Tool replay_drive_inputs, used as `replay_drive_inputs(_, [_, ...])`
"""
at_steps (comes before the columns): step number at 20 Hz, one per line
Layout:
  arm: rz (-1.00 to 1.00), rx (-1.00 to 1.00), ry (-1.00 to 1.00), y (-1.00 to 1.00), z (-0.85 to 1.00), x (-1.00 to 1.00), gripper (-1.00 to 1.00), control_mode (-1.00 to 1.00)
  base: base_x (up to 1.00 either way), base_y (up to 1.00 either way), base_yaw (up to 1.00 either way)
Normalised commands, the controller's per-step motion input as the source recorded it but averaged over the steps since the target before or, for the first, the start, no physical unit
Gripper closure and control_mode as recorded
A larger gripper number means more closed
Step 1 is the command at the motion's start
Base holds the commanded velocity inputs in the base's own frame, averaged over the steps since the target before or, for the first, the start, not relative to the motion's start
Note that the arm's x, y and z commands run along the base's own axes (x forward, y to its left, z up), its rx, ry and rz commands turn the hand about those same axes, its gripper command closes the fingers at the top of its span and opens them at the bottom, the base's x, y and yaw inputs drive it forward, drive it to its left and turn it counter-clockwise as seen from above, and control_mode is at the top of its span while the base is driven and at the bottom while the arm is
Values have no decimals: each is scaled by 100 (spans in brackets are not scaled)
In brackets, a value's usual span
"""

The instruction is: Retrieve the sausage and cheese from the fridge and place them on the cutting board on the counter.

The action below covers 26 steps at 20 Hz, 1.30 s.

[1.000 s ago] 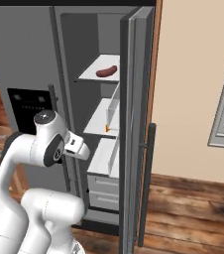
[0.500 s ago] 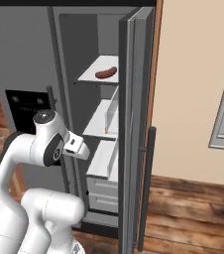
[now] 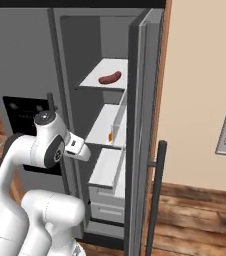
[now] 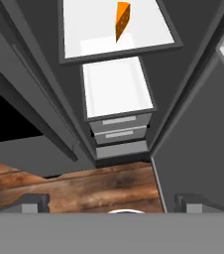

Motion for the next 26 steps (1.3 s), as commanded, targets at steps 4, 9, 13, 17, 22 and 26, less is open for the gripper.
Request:
replay_drive_inputs(4, [0,0,0,0,0,0,-100,100,4,4,0])
replay_drive_inputs(9, [0,0,0,0,0,0,-100,100,49,0,0])
replay_drive_inputs(13, [0,0,0,0,0,0,-100,100,78,0,0])
replay_drive_inputs(17, [0,0,0,0,0,0,-100,100,13,-2,1])
replay_drive_inputs(22, [0,0,0,0,0,0,-100,100,0,0,0])
replay_drive_inputs(26, [0,0,0,0,0,0,-100,100,0,0,0])
